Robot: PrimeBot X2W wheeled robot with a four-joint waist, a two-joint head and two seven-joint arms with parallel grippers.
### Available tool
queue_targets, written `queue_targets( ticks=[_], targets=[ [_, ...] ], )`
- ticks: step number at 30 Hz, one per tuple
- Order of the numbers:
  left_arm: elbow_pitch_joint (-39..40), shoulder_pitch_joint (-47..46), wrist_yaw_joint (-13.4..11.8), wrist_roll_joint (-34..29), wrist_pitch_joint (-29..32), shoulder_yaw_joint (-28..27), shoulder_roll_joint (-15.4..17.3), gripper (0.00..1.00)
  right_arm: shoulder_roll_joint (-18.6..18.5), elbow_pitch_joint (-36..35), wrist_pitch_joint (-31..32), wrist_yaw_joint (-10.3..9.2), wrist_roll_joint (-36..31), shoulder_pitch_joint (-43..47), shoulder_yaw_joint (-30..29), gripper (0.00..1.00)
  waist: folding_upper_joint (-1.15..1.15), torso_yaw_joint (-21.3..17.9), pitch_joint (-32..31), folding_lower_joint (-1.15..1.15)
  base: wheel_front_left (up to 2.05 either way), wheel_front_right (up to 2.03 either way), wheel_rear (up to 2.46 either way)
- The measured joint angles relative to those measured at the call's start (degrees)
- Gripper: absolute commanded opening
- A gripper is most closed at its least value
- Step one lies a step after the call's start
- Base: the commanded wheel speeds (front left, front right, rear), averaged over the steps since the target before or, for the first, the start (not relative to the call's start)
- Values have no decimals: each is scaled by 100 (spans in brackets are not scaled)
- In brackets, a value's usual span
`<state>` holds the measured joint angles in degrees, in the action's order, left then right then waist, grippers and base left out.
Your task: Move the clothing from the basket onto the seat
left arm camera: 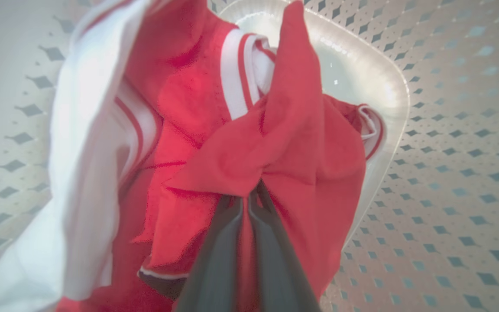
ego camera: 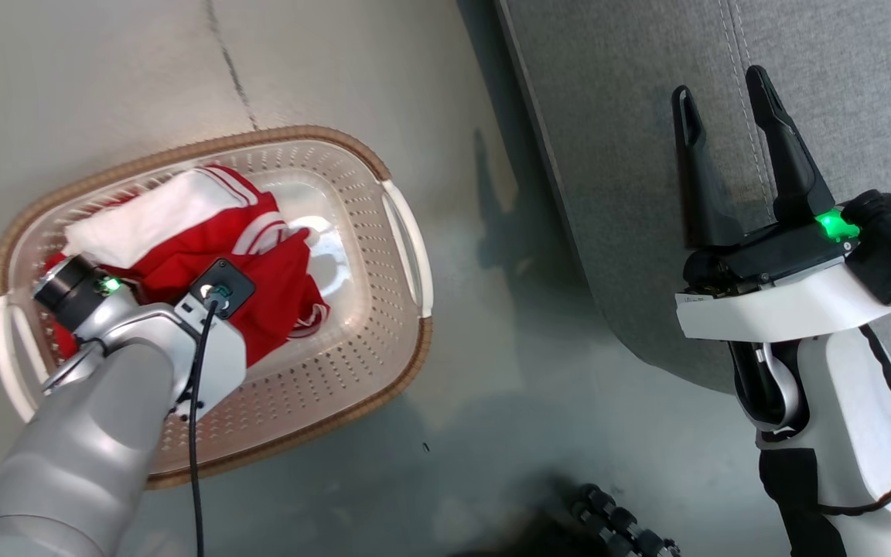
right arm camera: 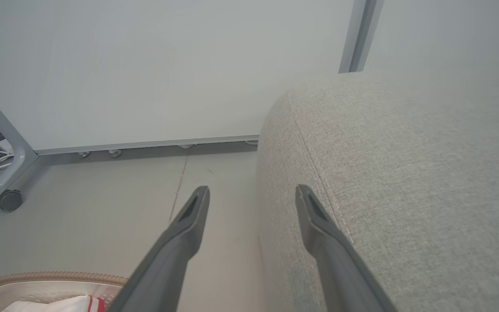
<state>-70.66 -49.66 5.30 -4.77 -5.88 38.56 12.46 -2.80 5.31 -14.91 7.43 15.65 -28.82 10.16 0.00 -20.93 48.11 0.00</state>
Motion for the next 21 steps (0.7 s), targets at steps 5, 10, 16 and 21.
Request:
queue_targets(
  ticks=[5,10,16,21],
  targets=[
    [37,36,-1,220,-357,-104,-216,0,1,89,-1,0,-167,41,-65,100,0,170,-269,0,0,0,0],
    [159,270,-8,556,-705,-296,-497,0,3,224,-3,0,-353,186,-167,100,0,418,-706,0,0,0,0],
    [602,586,1,959,-883,-500,-736,0,8,330,87,0,-564,393,-283,100,0,800,-1242,0,0,0,0],
    [1256,950,18,1270,-903,-644,-839,0,5,339,310,0,-675,622,-371,100,0,1116,-1714,0,0,0,0]
  ],
)
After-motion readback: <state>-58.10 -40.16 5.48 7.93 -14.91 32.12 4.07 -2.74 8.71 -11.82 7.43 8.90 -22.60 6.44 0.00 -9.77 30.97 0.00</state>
